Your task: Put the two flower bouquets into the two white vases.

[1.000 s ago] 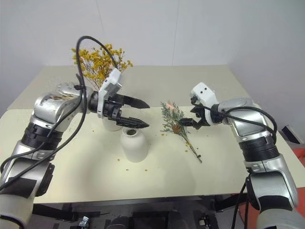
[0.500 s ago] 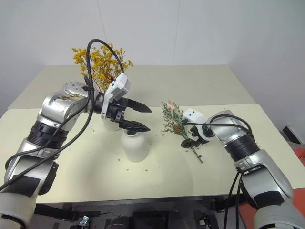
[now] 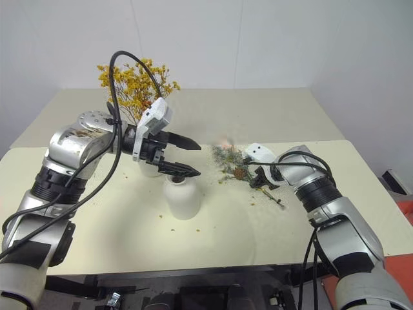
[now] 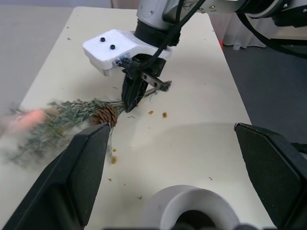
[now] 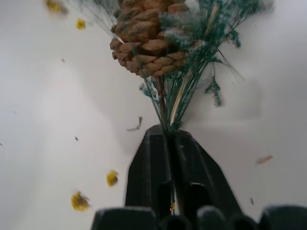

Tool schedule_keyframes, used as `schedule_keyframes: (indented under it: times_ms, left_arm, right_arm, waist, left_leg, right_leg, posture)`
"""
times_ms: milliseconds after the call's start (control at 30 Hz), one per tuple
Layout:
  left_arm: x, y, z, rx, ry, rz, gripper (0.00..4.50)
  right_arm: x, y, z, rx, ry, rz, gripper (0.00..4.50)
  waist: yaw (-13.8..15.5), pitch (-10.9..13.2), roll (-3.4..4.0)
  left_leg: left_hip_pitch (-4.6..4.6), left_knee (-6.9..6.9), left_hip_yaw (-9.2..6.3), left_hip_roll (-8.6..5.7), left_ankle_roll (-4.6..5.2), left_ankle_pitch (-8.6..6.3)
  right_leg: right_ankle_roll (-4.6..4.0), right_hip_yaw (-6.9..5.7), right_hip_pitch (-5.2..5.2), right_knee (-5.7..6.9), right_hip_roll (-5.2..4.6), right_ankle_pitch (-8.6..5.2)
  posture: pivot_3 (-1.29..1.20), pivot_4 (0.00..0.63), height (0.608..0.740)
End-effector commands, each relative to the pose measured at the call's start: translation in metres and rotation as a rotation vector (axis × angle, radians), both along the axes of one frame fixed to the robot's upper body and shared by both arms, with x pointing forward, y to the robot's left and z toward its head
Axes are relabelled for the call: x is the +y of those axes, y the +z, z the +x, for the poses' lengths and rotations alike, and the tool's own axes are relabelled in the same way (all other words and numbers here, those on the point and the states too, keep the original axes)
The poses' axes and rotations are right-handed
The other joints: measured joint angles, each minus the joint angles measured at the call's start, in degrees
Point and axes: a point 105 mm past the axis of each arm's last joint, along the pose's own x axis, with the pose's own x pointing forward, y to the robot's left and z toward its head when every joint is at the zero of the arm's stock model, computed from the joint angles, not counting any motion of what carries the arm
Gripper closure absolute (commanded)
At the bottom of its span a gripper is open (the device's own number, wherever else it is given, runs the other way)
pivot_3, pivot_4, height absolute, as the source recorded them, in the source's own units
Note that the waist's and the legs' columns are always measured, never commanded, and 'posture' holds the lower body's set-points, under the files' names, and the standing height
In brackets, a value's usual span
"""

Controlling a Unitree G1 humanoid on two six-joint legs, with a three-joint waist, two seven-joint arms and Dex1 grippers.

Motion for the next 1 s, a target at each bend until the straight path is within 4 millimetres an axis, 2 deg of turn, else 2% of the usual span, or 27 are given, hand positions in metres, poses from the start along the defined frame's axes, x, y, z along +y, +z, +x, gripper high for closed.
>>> schedule_keyframes:
  times_ms: [33,100,167,233,267,367,433,567,667,833,1000]
  left_arm:
    - [0.009,0.015,0.0,-0.085,0.014,-0.015,0.0]
    - [0.015,0.02,0.002,-0.113,0.028,-0.021,0.0]
    - [0.023,0.026,0.004,-0.141,0.046,-0.027,0.0]
    - [0.029,0.032,0.003,-0.164,0.055,-0.037,0.0]
    - [0.031,0.033,0.003,-0.173,0.056,-0.04,0.0]
    - [0.042,0.037,0.002,-0.182,0.076,-0.032,0.0]
    - [0.048,0.035,-0.001,-0.197,0.08,-0.005,0.0]
    - [0.058,0.034,-0.007,-0.206,0.075,0.029,0.0]
    - [0.064,0.031,-0.015,-0.195,0.046,0.055,0.0]
    - [0.064,0.025,-0.022,-0.171,0.008,0.077,0.0]
    - [0.07,0.023,-0.031,-0.144,-0.025,0.096,0.0]
  right_arm:
    - [-0.004,0.046,0.012,-0.119,-0.087,0.138,4.47]
    - [-0.007,0.07,0.017,-0.203,-0.131,0.228,4.47]
    - [-0.008,0.102,0.021,-0.313,-0.161,0.367,4.47]
    - [-0.006,0.133,0.02,-0.414,-0.162,0.537,4.47]
    - [-0.006,0.142,0.019,-0.436,-0.17,0.594,4.47]
    - [0.006,0.194,0.004,-0.645,-0.117,0.874,4.47]
    - [0.02,0.209,-0.008,-0.706,-0.084,0.957,4.47]
    - [0.052,0.223,-0.034,-0.745,0.055,1.075,4.47]
    - [0.077,0.225,-0.052,-0.734,0.162,1.177,4.47]
    - [0.115,0.198,-0.073,-0.725,0.325,1.118,4.47]
    - [0.134,0.176,-0.089,-0.691,0.419,1.122,4.47]
  waist:
    - [0.0,0.0,0.01]
    - [0.0,0.0,0.02]
    - [0.0,0.0,0.02]
    - [0.1,0.0,0.02]
    - [0.1,0.0,0.02]
    - [-0.1,0.0,0.04]
    - [-0.1,0.0,0.05]
    - [0.0,0.0,0.06]
    - [0.1,0.0,0.06]
    - [0.2,0.0,0.06]
    - [0.1,0.0,0.06]
  left_leg:
    - [0.0,0.0,0.0,0.0,0.0,0.0]
    - [-0.02,0.0,0.0,0.0,0.0,0.0]
    - [-0.05,0.0,0.0,0.01,0.0,0.0]
    - [-0.05,-0.02,0.0,0.02,0.0,0.0]
    - [-0.05,-0.03,0.0,0.01,0.0,0.0]
    - [-0.06,-0.03,0.0,0.02,0.0,0.0]
    - [-0.05,-0.05,0.0,0.02,0.0,0.0]
    - [-0.05,-0.07,0.0,0.04,0.0,0.0]
    - [-0.05,-0.06,-0.01,0.04,0.0,0.0]
    - [-0.06,-0.06,-0.01,0.04,0.0,0.0]
    - [-0.06,-0.05,-0.01,0.04,0.0,0.0]
  right_leg:
    - [-0.03,0.0,0.0,0.0,0.0,0.02]
    - [-0.08,0.0,-0.04,0.01,0.0,0.05]
    - [-0.23,0.0,-0.08,0.0,0.0,0.14]
    - [-0.23,-0.01,-0.08,-0.02,0.0,0.14]
    - [-0.23,-0.01,-0.08,-0.01,0.0,0.14]
    - [-0.23,-0.01,-0.08,0.0,0.0,0.15]
    - [-0.23,0.01,-0.11,0.06,0.01,0.14]
    - [-0.23,0.0,-0.12,0.08,0.01,0.14]
    - [-0.23,-0.01,-0.11,0.07,0.01,0.14]
    - [-0.23,-0.03,-0.1,0.06,0.01,0.13]
    - [-0.22,-0.03,-0.1,0.07,0.01,0.11]
  posture:
    - [0.0,0.15,0.74]
    - [0.0,0.15,0.74]
    - [0.0,0.15,0.74]
    - [0.0,0.15,0.74]
    - [0.0,0.15,0.74]
    - [0.0,0.15,0.74]
    - [0.0,0.15,0.74]
    - [0.0,0.15,0.74]
    - [0.0,0.15,0.74]
    - [0.0,0.15,0.74]
    - [0.0,0.15,0.74]
